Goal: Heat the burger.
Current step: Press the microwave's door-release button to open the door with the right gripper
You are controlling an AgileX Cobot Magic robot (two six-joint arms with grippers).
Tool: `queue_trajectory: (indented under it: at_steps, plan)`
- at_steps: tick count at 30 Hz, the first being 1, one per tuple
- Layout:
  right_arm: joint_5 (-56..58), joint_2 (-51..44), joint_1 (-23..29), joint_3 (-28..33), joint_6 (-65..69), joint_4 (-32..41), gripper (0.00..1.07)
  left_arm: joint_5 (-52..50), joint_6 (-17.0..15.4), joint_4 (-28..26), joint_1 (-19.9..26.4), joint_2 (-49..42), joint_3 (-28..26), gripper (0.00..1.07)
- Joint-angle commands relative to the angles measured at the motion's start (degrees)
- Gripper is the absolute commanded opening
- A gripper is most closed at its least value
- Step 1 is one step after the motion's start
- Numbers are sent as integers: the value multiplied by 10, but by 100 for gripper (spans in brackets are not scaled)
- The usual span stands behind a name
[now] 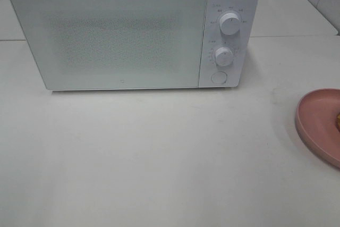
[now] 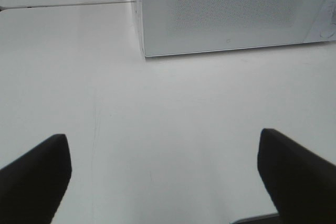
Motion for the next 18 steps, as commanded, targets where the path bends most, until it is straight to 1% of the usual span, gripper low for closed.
queue_trajectory:
  at_steps: [1,15,18]
  plan:
    - [-5,-14,-1,0,-2,1,75,-7,-1,-2,1,-12,2,88]
    - [-5,-13,-1,-1,-2,2,75,-7,-1,-2,1,-12,2,88]
    - [-4,2,-1,-11,-2,7,75,-7,-1,-2,1,-12,2,88]
